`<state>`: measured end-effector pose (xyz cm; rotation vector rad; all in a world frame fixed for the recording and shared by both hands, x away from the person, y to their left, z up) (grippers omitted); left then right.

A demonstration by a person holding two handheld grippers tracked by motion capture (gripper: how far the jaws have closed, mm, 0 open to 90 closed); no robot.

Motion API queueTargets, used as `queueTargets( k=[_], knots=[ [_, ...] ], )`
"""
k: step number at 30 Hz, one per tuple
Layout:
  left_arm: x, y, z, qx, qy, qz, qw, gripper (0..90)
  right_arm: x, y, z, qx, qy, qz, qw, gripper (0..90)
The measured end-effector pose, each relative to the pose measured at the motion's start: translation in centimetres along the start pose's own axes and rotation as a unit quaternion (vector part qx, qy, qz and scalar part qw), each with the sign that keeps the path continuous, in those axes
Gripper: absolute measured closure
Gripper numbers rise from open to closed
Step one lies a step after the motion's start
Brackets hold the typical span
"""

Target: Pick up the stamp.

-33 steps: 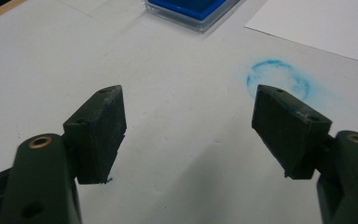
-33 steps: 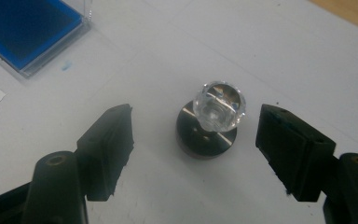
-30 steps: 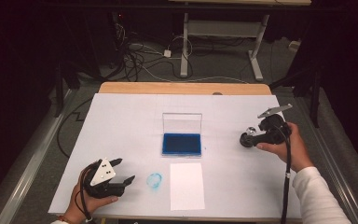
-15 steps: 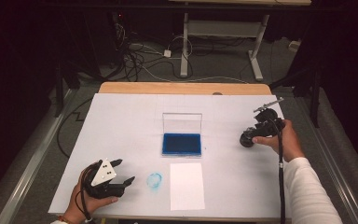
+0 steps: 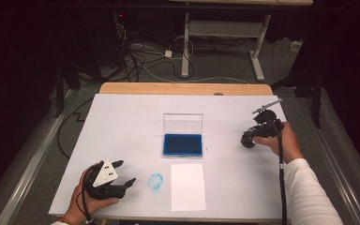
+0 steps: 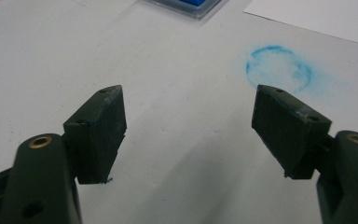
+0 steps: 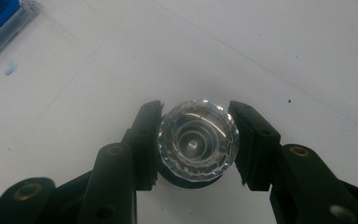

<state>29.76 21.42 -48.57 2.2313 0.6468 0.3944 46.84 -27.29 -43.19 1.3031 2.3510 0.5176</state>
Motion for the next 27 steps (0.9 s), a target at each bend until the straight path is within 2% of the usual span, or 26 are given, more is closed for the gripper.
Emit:
queueTargets(
  k=[8, 13, 17, 20, 27],
  knots=[
    [0.0, 0.0, 0.0, 0.000, -0.002, 0.001, 1.0000, 25.4, 0.4, 0.1, -0.1, 0.001, -0.010, -0.012, 0.9999, 57.3],
    [-0.1, 0.0, 0.0, -0.001, -0.003, 0.002, 1.0000, 25.4, 0.6, 0.2, -0.4, -0.013, -0.011, -0.011, 0.9998, 57.4],
    [-0.1, -0.1, -0.1, -0.001, -0.002, 0.002, 1.0000, 25.4, 1.3, 0.1, -1.3, -0.044, -0.005, -0.011, 0.9990, 57.4],
    [0.0, -0.1, -0.1, -0.001, -0.002, 0.001, 1.0000, 25.4, 2.1, 0.0, -1.9, -0.062, -0.011, -0.026, 0.9977, 57.5],
    [-0.2, 0.0, 0.0, 0.003, -0.002, 0.002, 1.0000, 25.4, 4.1, -0.7, -3.1, -0.100, 0.007, -0.044, 0.9940, 57.5]
  ],
)
Point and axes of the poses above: each handheld gripper's, and its own axes: z roughly forward along the jaws, y roughly out of its top, x roughly to its left, the point moved 3 cm from there along z, roughly forward along the jaws, and after that the axes turned 8 degrees about -y, right-handed, at the moved point
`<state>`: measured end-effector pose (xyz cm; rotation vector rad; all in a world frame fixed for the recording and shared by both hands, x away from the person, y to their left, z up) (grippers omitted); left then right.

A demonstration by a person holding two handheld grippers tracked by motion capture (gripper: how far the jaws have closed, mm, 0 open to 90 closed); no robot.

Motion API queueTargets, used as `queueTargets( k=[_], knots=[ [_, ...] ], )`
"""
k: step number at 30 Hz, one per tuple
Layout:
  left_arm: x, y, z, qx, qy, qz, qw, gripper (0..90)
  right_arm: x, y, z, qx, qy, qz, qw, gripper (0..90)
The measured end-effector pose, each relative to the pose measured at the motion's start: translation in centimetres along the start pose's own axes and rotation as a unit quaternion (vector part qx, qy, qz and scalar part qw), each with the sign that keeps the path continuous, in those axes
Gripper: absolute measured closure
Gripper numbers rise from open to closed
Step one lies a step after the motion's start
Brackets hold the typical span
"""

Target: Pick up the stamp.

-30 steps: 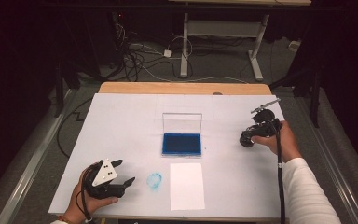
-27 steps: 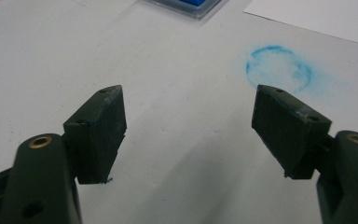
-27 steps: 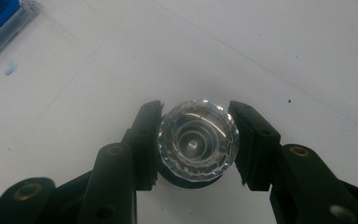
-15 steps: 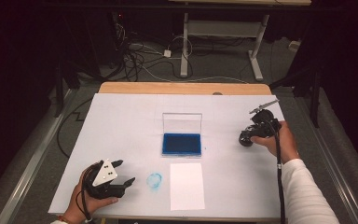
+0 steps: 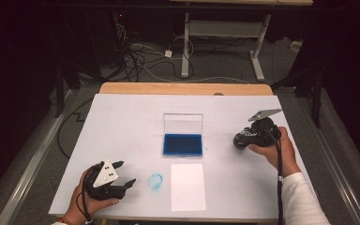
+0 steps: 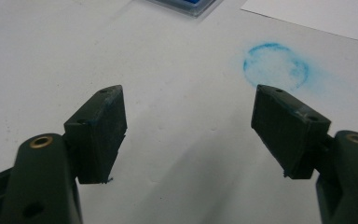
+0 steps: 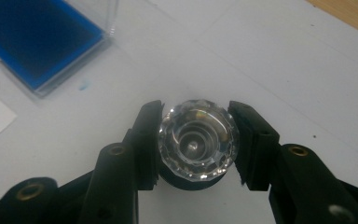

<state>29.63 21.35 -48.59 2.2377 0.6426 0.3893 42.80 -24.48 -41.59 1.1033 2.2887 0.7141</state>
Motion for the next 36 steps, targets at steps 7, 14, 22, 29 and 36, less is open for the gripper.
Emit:
queueTargets(
  k=[7, 14, 22, 29, 36],
  knots=[
    [0.0, 0.0, 0.1, 0.003, -0.001, 0.002, 1.0000, 25.4, 1.2, -0.5, -1.1, -0.030, 0.015, -0.006, 0.9994, 57.5],
    [0.0, 0.0, 0.0, 0.002, 0.000, 0.004, 1.0000, 25.4, 2.3, -0.4, -2.2, -0.046, 0.023, -0.026, 0.9983, 57.5],
    [0.1, 0.0, 0.0, -0.003, -0.003, 0.005, 1.0000, 25.4, 3.6, -0.2, -3.2, -0.061, 0.036, -0.043, 0.9966, 57.5],
    [0.5, 0.0, 0.3, -0.008, -0.008, 0.005, 0.9999, 25.4, 4.9, 0.3, -3.7, -0.070, 0.046, -0.059, 0.9947, 57.5],
    [0.6, -0.2, 0.2, -0.009, -0.010, 0.004, 0.9999, 25.3, 5.9, 0.8, -3.8, -0.074, 0.056, -0.077, 0.9926, 57.5]
  ],
)
Point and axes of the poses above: each handheld gripper's, and its own axes: z roughly forward along the jaws, y roughly out of its top, x roughly to its left, the point moved 3 cm from there along z, roughly forward along the jaws, and after that the axes turned 8 degrees about -y, right-handed, at the moved point
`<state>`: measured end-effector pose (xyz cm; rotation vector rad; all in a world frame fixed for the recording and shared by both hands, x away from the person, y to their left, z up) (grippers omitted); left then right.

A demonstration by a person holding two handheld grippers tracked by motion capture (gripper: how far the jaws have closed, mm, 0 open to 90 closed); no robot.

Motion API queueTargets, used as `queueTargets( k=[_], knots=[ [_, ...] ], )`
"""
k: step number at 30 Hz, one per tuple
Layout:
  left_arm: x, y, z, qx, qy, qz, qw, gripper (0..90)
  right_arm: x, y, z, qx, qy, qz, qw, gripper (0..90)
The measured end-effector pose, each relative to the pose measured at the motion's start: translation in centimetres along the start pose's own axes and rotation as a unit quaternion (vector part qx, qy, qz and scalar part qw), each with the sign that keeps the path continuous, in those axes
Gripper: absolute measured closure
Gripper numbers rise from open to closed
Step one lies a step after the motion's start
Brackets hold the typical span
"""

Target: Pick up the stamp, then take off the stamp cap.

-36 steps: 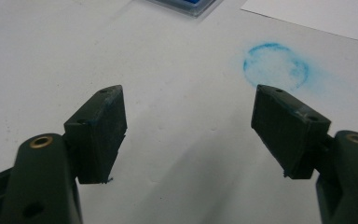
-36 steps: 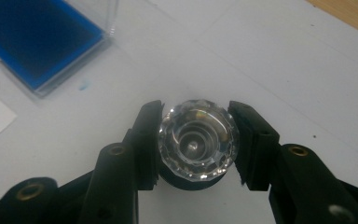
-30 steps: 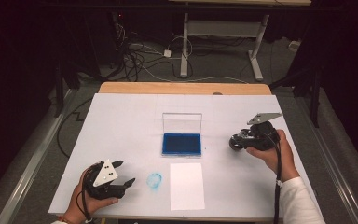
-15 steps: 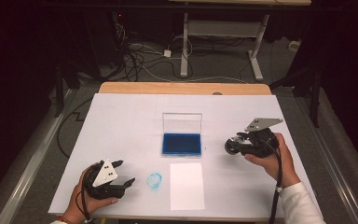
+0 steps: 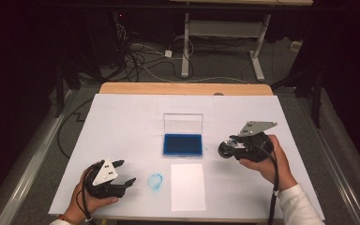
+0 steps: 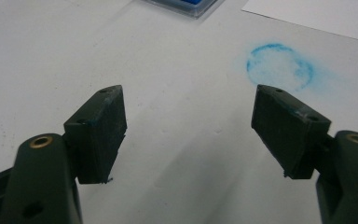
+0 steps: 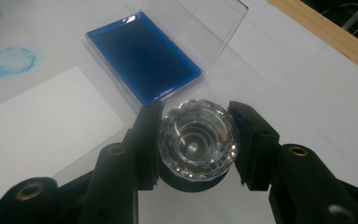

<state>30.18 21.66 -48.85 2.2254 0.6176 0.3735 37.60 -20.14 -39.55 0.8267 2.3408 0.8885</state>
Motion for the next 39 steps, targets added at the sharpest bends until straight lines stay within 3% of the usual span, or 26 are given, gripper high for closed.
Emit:
queueTargets(
  k=[17, 29, 39],
  knots=[
    [-0.4, -0.7, -0.6, 0.009, 0.005, -0.006, 0.9999, 25.3, 3.5, 2.2, 0.7, -0.021, 0.035, -0.037, 0.9985, 57.5],
    [-0.5, -0.1, 0.0, 0.002, 0.002, -0.009, 1.0000, 25.3, 5.6, 3.9, 1.2, -0.038, 0.060, -0.049, 0.9963, 57.5],
    [-0.9, 1.2, 1.1, 0.011, -0.014, 0.012, 0.9998, 25.3, 7.7, 5.0, 1.8, -0.045, 0.081, -0.068, 0.9934, 57.5]
  ],
)
Point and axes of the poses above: each handheld gripper's, and its own axes: z roughly forward along the jaws, y roughly out of its top, x roughly to its left, the point moved 3 cm from there along z, roughly forward along the jaws, and after that the axes turned 8 degrees about -y, right-handed, at the moved point
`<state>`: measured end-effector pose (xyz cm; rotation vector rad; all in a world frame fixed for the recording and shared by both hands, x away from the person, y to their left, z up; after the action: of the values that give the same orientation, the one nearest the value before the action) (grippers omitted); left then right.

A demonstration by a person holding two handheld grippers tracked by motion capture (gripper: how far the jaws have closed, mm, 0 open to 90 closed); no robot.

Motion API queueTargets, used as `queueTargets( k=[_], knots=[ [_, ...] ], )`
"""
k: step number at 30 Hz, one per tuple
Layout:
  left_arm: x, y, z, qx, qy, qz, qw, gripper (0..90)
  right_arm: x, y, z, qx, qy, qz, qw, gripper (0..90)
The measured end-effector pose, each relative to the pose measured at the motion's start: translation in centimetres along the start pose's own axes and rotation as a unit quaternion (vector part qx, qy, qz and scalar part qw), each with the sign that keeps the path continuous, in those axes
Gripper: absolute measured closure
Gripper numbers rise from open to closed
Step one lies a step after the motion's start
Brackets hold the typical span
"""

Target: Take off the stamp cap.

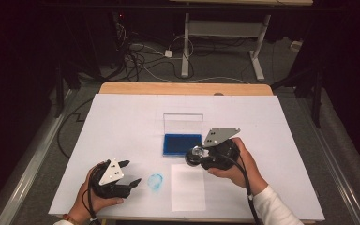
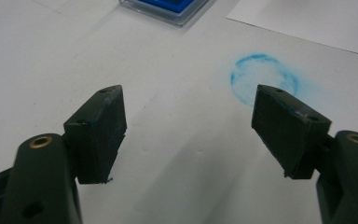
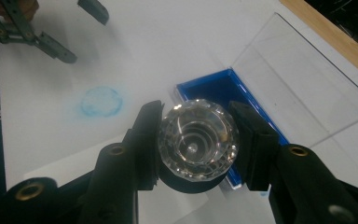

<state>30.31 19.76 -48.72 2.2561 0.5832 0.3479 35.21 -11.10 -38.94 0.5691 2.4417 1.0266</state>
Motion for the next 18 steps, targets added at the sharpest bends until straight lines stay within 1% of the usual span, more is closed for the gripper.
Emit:
queueTargets(
  k=[2, 3, 6, 8, 9, 10, 13, 14, 15, 17, 18],
  knots=[
    [-0.2, 0.3, 0.2, 0.002, -0.004, 0.004, 1.0000, 25.4, 0.4, 0.4, 0.2, -0.001, 0.004, -0.004, 1.0000, 57.5],
    [-0.4, 0.4, 0.3, 0.002, -0.002, 0.006, 1.0000, 25.3, 0.6, 0.6, 0.3, -0.001, 0.007, -0.005, 1.0000, 57.5],
    [-0.7, 1.0, 0.4, -0.006, -0.008, 0.007, 0.9999, 25.4, 1.2, 1.1, 0.5, -0.006, 0.016, -0.011, 0.9998, 57.5],
    [-0.9, 1.3, 0.6, -0.011, -0.020, 0.006, 0.9997, 25.4, 1.6, 1.3, 0.6, -0.006, 0.021, -0.014, 0.9997, 57.5],
    [-0.9, 1.3, 0.6, -0.011, -0.020, 0.006, 0.9997, 25.4, 1.6, 1.3, 0.6, -0.006, 0.021, -0.014, 0.9997, 57.5],
    [-1.2, 1.6, 0.8, -0.017, -0.025, 0.007, 0.9995, 25.4, 1.8, 1.5, 0.6, -0.010, 0.024, -0.017, 0.9995, 57.5],
    [-1.6, 2.2, 1.2, -0.022, -0.036, 0.009, 0.9991, 25.4, 2.1, 1.7, 0.7, -0.013, 0.029, -0.018, 0.9994, 57.5],
    [-1.8, 2.5, 1.4, -0.024, -0.043, 0.010, 0.9987, 25.4, 2.3, 1.7, 0.7, -0.012, 0.030, -0.018, 0.9993, 57.5],
    [-1.8, 2.5, 1.4, -0.024, -0.043, 0.010, 0.9987, 25.4, 2.4, 1.8, 0.7, -0.014, 0.032, -0.020, 0.9992, 57.5],
    [-2.3, 3.0, 1.9, -0.025, -0.049, 0.016, 0.9983, 25.4, 2.6, 1.8, 0.7, -0.014, 0.034, -0.021, 0.9991, 57.5],
    [-2.7, 3.6, 2.4, -0.025, -0.057, 0.024, 0.9978, 25.4, 2.7, 1.8, 0.7, -0.014, 0.037, -0.024, 0.9989, 57.5]
  ],
)
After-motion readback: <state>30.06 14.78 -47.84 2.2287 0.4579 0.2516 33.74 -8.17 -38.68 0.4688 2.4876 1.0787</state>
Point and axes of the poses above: each handheld gripper's, and its own axes: z roughly forward along the jaws, y roughly out of its top, x roughly to its left, the point moved 3 cm from there along z, roughly forward along the jaws, and after that the axes turned 8 degrees about -y, right-handed, at the moved point
